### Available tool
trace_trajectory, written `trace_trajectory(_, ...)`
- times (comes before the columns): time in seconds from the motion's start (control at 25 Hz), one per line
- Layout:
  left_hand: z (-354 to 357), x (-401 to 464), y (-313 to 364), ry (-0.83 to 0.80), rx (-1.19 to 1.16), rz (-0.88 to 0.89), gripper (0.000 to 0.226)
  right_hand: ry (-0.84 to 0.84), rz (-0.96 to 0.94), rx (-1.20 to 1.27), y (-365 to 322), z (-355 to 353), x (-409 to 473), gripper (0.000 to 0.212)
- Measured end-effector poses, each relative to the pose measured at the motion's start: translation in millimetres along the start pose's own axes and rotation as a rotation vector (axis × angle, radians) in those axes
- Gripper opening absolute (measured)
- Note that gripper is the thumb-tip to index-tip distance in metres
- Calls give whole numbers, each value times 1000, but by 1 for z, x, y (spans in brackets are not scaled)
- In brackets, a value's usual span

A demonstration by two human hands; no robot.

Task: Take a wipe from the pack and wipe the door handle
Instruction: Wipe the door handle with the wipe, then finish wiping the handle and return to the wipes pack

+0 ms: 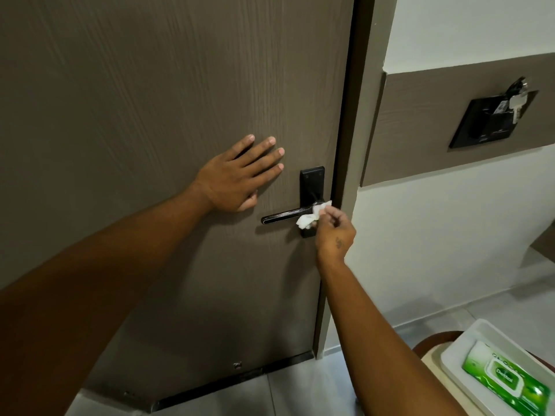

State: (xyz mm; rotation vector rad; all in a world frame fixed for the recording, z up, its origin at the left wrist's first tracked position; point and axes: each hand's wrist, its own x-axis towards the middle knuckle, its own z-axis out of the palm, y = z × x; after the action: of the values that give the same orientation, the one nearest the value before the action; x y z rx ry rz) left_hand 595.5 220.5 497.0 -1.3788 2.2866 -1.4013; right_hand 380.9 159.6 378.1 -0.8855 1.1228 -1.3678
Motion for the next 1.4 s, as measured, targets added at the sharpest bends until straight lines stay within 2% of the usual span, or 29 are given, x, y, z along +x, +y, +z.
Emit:
trace_trajectory(0.08,-3,11,25,6,-132,-94,66,-120,53,15,4,-9,-12,18)
trace_trajectory(0.16,-10,32,72,9,-494,-290,67,-192,113,121,-1,-30,-9,21)
trace_trajectory(0.28,-23,78,154,-30,-1072,-625,69,-188,180,278,-20,-78,17,30)
trace_trajectory(0.36,-25,119,198,-72,-1352,-750,50,-192,179,255,-31,-122,40,33)
trace_trajectory(0.44,-22,166,234,-141,-1553,-782,24,-243,202,198,-36,-176,65,33)
trace_trajectory(0.48,-18,194,254,-216,-1644,-761,18,-258,228,166,-36,-209,81,33)
trace_trajectory(0.56,-10,242,296,-442,-1818,-664,19,-250,306,114,-26,-277,108,26)
trace_trajectory(0.64,2,280,350,-688,-1939,-559,22,-170,407,57,-8,-348,128,10)
trace_trajectory(0.72,13,314,419,-886,-2019,-560,26,-1,507,-6,16,-420,138,14)
trace_trajectory(0.88,33,347,570,-1172,-2012,-722,43,421,678,-34,79,-529,136,19)
trace_trajectory(0.96,46,351,641,-1255,-1914,-695,42,592,716,-48,118,-567,138,25)
trace_trajectory(1.04,61,349,701,-1250,-1789,-634,39,694,734,-149,160,-596,142,27)
trace_trajectory(1.12,77,348,745,-1174,-1644,-462,37,702,735,-392,200,-618,149,26)
trace_trajectory(1.24,93,344,780,-1094,-1530,-251,31,550,739,-669,235,-635,159,18)
trace_trajectory(1.32,98,341,790,-1096,-1504,-148,19,446,780,-802,244,-644,165,28)
trace_trajectory(1.4,97,339,788,-1087,-1506,-42,21,344,790,-908,239,-647,167,32)
